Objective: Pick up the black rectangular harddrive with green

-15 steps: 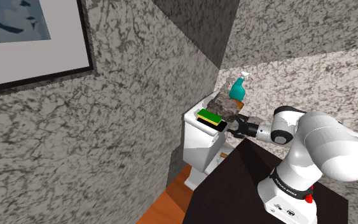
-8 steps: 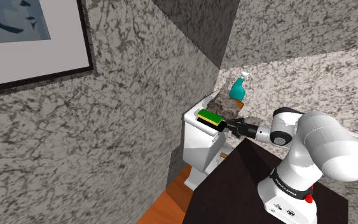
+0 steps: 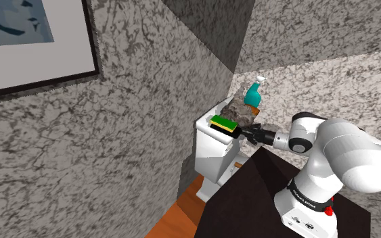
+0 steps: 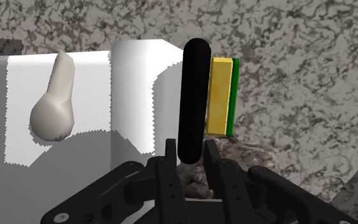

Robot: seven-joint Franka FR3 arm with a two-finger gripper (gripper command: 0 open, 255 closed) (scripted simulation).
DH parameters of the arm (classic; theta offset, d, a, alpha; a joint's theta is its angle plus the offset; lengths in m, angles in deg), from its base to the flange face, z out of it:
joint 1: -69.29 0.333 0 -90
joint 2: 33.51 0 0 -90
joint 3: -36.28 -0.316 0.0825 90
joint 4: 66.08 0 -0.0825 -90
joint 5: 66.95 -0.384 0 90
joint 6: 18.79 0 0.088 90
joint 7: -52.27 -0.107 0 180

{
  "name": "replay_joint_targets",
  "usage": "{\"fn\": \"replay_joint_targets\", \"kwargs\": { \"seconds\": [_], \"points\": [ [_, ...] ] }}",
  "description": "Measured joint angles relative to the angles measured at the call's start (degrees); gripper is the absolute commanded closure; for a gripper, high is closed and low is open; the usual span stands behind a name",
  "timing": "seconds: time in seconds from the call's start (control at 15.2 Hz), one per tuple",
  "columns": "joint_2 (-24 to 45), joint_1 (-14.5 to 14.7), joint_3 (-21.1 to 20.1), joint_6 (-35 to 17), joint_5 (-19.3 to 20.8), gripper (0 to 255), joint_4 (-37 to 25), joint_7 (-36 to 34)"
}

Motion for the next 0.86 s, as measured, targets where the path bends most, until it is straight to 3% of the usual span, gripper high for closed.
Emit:
{"fn": "replay_joint_targets", "kwargs": {
  "seconds": [0.86],
  "points": [
    [4.05,-4.44,-11.78,-0.76,-3.60,255,6.03,-7.63]
  ]
}}
